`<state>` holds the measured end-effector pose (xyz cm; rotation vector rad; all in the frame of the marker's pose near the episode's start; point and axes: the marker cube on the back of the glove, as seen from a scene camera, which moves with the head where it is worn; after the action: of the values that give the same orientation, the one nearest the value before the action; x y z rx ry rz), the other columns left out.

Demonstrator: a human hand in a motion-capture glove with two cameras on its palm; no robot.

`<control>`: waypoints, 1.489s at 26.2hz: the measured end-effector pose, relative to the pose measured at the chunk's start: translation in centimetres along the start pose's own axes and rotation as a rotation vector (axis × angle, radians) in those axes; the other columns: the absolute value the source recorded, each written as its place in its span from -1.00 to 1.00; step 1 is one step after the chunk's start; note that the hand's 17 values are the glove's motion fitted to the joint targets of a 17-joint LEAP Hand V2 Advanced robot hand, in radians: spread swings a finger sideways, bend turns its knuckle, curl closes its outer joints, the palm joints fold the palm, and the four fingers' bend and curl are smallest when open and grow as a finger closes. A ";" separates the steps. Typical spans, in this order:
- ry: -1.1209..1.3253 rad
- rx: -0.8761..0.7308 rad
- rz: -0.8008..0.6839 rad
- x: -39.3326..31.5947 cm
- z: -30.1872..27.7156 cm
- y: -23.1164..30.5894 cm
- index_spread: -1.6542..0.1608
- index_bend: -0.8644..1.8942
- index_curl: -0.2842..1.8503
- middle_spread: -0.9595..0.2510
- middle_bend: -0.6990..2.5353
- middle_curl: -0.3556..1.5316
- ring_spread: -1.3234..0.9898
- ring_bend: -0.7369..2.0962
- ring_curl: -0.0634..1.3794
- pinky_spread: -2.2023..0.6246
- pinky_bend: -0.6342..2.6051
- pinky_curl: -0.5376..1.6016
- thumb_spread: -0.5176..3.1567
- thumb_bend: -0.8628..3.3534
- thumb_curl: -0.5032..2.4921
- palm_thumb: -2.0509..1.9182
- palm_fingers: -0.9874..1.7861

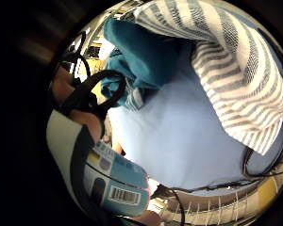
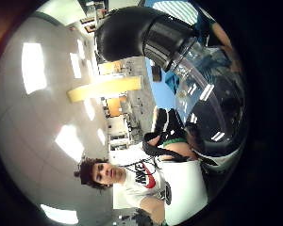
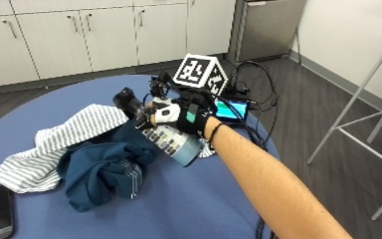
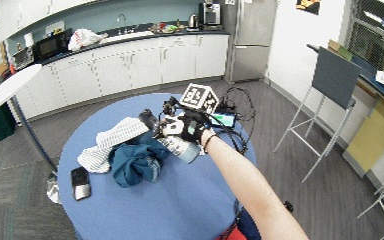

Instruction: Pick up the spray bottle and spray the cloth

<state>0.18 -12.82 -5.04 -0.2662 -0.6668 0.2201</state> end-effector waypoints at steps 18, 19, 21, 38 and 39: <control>-0.002 -0.021 0.012 1.1 2.0 -0.3 0.63 -0.35 -0.63 0.53 -0.30 -0.14 0.06 0.02 -0.31 0.46 -0.16 -0.14 -0.22 -0.60 -0.32 0.45 0.52; -0.001 -0.024 0.004 0.7 2.3 -0.5 0.63 -0.34 -0.63 0.53 -0.30 -0.14 0.06 0.02 -0.31 0.46 -0.17 -0.14 -0.22 -0.60 -0.32 0.45 0.52; 0.003 -0.024 -0.020 -0.2 2.6 -0.8 0.63 -0.34 -0.63 0.53 -0.30 -0.14 0.07 0.02 -0.31 0.46 -0.17 -0.14 -0.22 -0.60 -0.32 0.45 0.52; -0.034 0.031 -0.356 -9.3 10.8 -4.6 0.56 -0.32 -0.62 0.50 -0.32 -0.15 0.07 -0.02 -0.33 0.47 -0.20 -0.14 -0.21 -0.60 -0.33 0.45 0.40; -0.052 0.031 -0.356 -8.8 12.2 -5.0 0.55 -0.31 -0.61 0.50 -0.33 -0.15 0.07 -0.03 -0.33 0.47 -0.20 -0.14 -0.21 -0.60 -0.33 0.45 0.38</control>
<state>-13.68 -17.99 0.65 -0.1083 -0.7496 -0.1037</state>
